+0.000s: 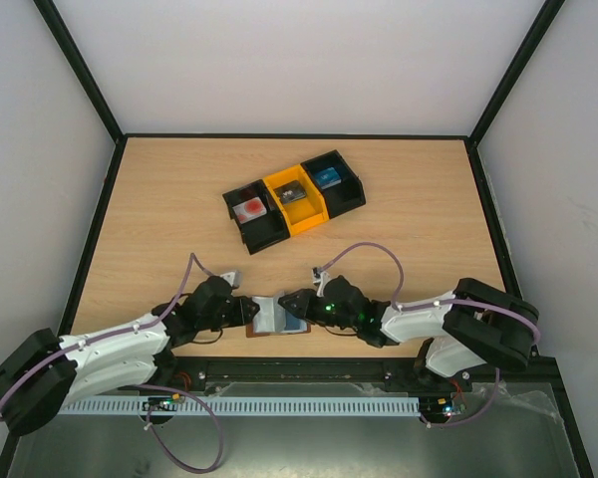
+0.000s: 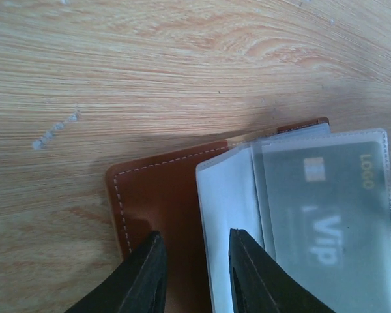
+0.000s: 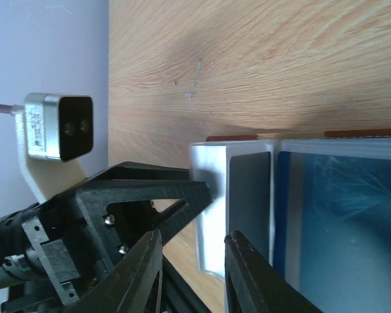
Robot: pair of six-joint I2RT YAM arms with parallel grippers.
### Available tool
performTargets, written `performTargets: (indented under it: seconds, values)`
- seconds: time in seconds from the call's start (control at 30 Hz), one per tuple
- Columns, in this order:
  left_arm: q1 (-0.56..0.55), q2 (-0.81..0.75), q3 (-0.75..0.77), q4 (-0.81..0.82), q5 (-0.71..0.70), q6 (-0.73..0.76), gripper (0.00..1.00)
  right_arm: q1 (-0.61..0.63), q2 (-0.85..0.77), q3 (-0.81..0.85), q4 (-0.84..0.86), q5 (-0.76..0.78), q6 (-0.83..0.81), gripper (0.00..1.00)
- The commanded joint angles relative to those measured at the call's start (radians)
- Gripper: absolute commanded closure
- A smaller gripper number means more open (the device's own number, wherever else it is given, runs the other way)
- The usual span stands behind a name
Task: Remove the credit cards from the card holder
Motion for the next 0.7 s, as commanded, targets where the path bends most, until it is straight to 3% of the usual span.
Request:
performTargets:
  seconds: [0.0,0.43,0.67]
  values:
    - [-0.003,0.023,-0.032,0.098,0.043,-0.031,0.71,0.007,0.026,0.048,0.02,-0.023,-0.009,0.72]
    - [-0.004,0.073,-0.059,0.266,0.125,-0.08,0.73,0.01,0.102,0.116,0.0,-0.056,-0.017,0.72]
    - [-0.004,0.007,-0.044,0.182,0.067,-0.111,0.72,0.01,0.137,0.173,-0.04,-0.081,-0.047,0.71]
